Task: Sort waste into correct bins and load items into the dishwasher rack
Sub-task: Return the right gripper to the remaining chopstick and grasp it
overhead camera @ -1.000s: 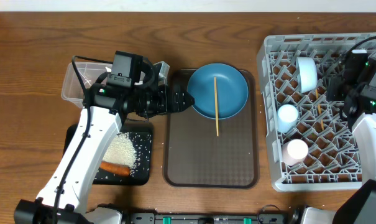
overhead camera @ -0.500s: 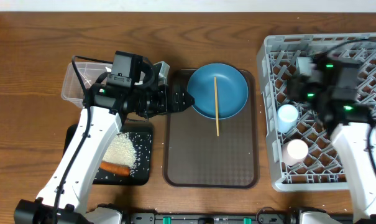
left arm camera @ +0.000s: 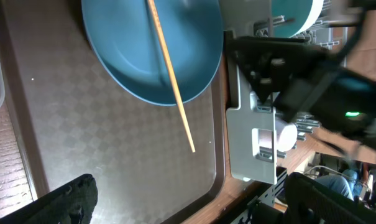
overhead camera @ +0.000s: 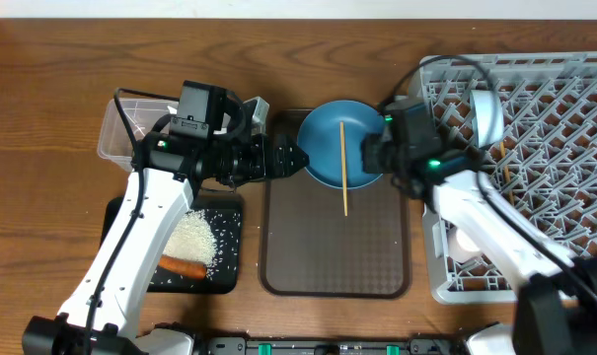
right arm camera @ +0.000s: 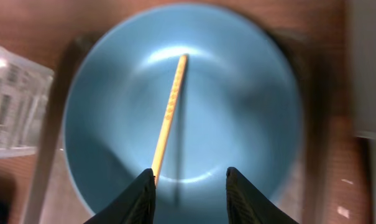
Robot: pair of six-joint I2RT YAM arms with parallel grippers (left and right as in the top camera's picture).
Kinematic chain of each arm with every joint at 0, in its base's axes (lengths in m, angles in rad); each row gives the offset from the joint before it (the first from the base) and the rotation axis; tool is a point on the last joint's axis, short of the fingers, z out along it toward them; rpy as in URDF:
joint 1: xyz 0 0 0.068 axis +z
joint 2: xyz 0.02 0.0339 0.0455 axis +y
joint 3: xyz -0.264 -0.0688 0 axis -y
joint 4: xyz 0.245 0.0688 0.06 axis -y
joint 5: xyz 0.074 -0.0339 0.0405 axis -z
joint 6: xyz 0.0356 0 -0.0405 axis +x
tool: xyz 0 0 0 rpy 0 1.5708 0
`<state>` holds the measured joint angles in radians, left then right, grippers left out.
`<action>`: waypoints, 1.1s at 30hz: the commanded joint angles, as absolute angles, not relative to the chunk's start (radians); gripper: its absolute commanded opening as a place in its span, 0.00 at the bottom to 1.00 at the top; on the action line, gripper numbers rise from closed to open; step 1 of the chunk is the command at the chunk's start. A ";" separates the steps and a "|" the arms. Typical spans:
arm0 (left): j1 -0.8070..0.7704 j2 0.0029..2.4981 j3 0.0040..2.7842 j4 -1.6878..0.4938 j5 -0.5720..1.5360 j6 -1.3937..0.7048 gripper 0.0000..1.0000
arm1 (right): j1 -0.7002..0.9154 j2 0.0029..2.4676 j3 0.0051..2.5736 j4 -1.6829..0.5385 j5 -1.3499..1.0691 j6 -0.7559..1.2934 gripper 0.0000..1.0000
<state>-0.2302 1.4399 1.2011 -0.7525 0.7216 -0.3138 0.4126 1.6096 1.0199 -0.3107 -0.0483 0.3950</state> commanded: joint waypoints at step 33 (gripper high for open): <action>-0.228 1.431 1.207 -0.754 0.713 -0.304 0.98 | 0.496 1.855 1.026 -0.138 0.001 0.455 0.20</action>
